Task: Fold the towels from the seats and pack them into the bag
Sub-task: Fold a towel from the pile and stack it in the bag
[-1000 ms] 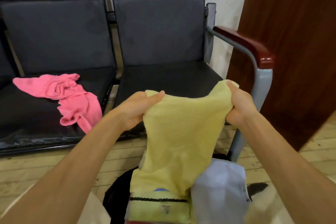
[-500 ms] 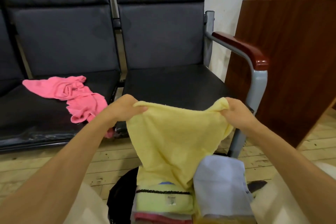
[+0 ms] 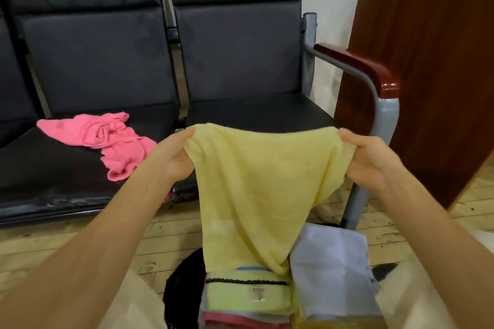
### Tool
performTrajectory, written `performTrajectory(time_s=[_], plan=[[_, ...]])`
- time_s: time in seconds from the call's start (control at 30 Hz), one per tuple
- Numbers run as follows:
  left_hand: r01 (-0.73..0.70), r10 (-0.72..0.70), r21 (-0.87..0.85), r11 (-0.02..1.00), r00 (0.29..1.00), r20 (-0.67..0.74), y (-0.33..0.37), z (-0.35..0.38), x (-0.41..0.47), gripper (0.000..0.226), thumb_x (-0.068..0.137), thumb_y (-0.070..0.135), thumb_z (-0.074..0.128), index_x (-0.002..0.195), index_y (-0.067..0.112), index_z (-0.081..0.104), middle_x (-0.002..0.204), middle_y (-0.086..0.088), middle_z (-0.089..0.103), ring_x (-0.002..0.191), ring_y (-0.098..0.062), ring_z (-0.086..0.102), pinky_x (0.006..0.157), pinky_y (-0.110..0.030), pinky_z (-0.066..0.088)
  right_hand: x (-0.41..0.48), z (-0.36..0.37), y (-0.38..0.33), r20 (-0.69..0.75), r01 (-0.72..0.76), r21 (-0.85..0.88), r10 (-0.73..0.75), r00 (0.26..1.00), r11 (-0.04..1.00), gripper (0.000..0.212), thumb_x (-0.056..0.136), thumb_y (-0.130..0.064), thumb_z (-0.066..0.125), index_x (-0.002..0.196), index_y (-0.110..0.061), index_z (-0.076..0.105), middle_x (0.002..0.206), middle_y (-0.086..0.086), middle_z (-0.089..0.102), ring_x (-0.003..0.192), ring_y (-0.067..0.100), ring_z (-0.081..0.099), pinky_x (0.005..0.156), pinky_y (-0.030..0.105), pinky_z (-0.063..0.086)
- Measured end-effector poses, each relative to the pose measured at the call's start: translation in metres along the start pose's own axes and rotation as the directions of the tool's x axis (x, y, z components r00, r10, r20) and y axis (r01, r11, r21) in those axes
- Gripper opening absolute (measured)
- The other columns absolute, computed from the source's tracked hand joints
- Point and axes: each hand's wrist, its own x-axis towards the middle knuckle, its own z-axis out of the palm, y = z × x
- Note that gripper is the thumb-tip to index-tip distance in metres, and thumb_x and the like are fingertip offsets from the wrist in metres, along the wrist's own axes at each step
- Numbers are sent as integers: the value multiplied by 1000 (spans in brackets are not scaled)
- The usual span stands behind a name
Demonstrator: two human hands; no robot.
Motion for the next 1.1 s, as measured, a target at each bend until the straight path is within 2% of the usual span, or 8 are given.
performTrajectory(time_s=[0.1,0.2,0.27,0.37,0.47,0.7,0.9,1.1], plan=[[-89,90,14,996,994,-64,3,1,1,21,100,15,48,114,8,62,106,-8,69,96,-20,66,83,-34,53,4,-2,0,-89,219,-255,-248,965,942,28,93,-1,55,115,-18,62,115,10,63,102,25,65,74,31,55],[-244,348,441,863,922,-171,2,-4,5,24,99,18,49,116,8,62,103,-7,65,99,-22,61,91,-38,50,2,-7,5,11,285,-859,-542,840,425,20,96,-8,55,101,-22,68,84,2,65,69,21,59,54,15,43],[-332,502,615,715,856,-122,1,-6,4,20,99,19,46,96,14,66,92,-4,62,92,-21,58,84,-37,48,2,-7,10,43,271,-908,-573,818,318,15,97,-14,54,102,-20,67,82,-2,65,67,16,54,56,12,39],[-394,623,746,537,782,-35,-3,-10,5,27,98,16,44,74,20,55,84,-7,58,78,-17,52,66,-29,41,6,-4,13,-241,224,-636,-466,851,738,6,91,-18,66,95,-17,71,102,0,68,100,18,62,84,30,49],[-344,498,557,756,855,-147,-12,-7,9,24,97,24,49,77,14,57,87,-10,59,80,-20,55,73,-32,45,1,2,9,-349,96,-30,-101,932,995,21,87,-19,71,106,-13,69,103,8,71,91,20,70,74,36,58],[-92,96,-58,994,993,64,-6,-1,-7,30,99,23,49,122,7,60,118,-9,67,107,-22,65,83,-35,53,-9,21,1,-232,282,69,-259,937,957,23,98,-11,54,114,-23,64,117,6,67,104,20,68,87,38,56],[-285,273,68,956,951,148,58,30,-34,33,101,26,45,119,5,63,114,-10,69,95,-20,69,69,-31,57,-8,53,-55,-186,460,-14,-454,871,888,19,95,-6,57,108,-15,68,93,9,67,76,16,66,70,29,56],[-468,466,183,864,883,57,129,55,-67,22,99,8,45,101,7,67,107,-12,68,92,-23,67,77,-34,56,-10,75,-121,-209,502,-12,-493,844,865,33,82,1,66,90,-31,74,124,4,60,113,26,59,96,45,52]])
